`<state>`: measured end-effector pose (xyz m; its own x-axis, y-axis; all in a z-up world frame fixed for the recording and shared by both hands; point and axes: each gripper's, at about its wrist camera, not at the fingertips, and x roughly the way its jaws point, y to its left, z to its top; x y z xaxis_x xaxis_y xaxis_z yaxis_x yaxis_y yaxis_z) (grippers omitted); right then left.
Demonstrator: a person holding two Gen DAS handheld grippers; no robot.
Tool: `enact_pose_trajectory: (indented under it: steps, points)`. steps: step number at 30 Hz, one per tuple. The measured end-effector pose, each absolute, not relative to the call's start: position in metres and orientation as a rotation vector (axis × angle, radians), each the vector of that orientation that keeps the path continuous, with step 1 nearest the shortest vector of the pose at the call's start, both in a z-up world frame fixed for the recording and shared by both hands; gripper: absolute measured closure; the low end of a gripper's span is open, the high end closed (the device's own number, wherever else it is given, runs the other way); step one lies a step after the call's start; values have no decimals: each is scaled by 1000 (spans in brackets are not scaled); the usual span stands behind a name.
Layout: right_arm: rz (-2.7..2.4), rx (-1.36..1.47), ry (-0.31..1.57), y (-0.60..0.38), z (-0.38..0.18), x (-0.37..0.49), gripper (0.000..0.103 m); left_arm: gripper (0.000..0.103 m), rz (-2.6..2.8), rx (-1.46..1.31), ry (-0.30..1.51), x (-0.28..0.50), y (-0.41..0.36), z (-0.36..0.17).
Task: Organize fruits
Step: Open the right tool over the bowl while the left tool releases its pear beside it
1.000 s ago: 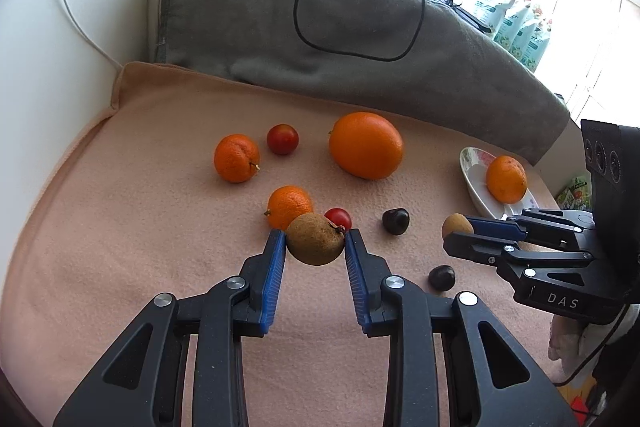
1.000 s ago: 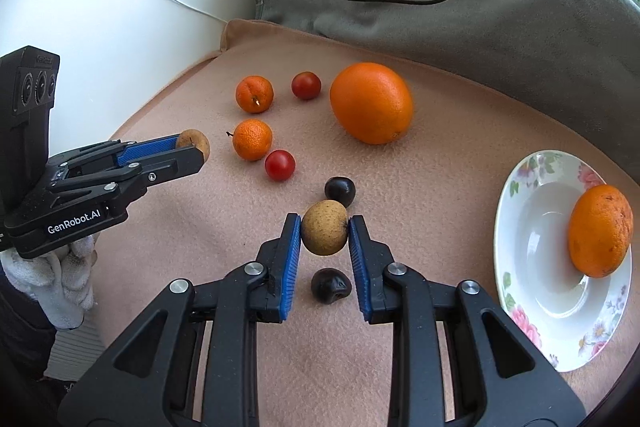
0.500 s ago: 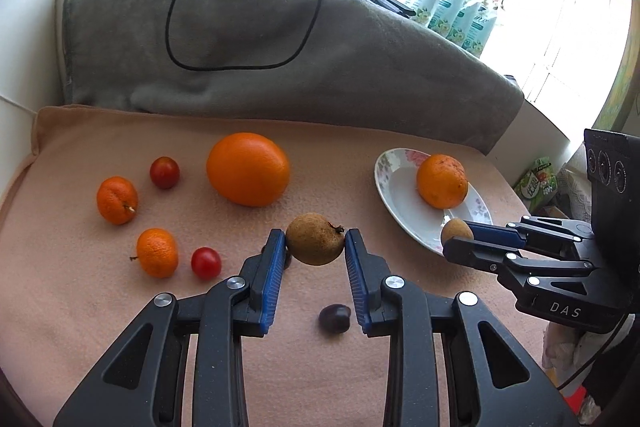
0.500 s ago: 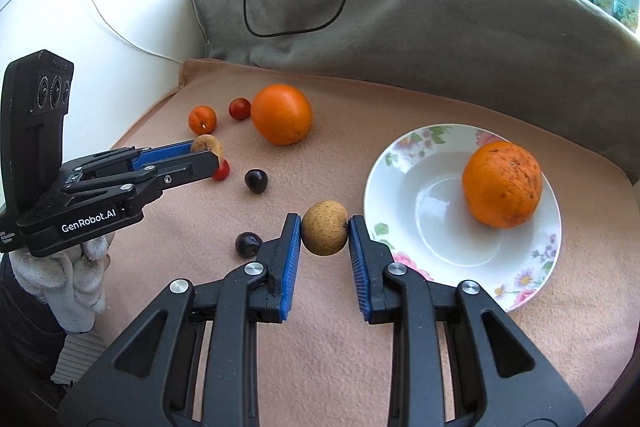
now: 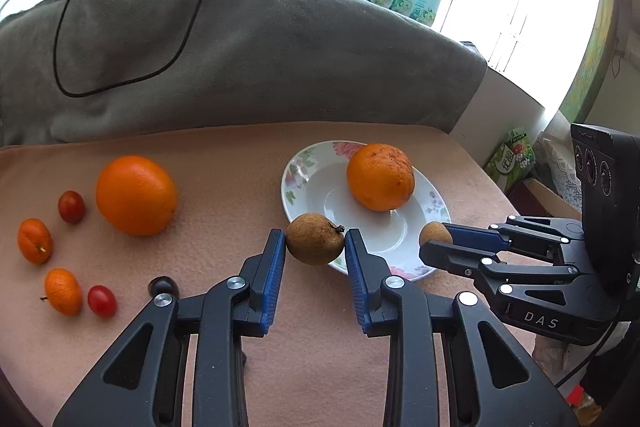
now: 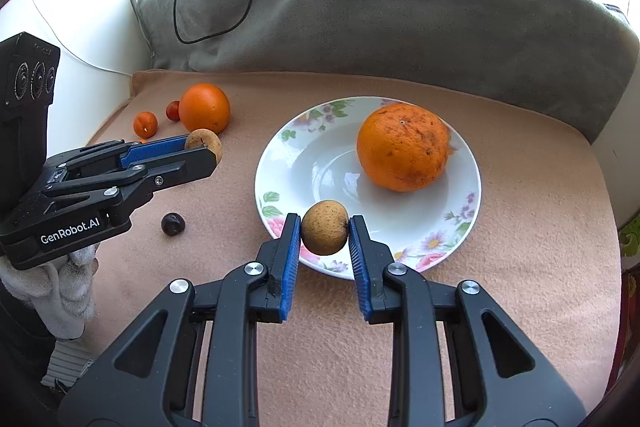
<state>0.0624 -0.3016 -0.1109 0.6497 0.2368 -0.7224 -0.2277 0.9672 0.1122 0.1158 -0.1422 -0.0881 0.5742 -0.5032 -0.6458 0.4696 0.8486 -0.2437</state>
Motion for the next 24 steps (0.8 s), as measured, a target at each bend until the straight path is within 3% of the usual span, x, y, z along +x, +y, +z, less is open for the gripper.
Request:
enact_pose_trajectory:
  steps: [18,20,22,24]
  points:
    - [235,28,824,-317,-117,71,77,74,-592,-14,774,128,-172,-85]
    - [229,22,822,-317,-117,71,73,73,-591,-10,773,128,-172,-85]
    - [227,20,816,-317,-116,70,55,64,-593,-7,770,128,-174,-85]
    - [226,13,804,-316,-114,69,51,60,-596,-6,766,128,-175,-84]
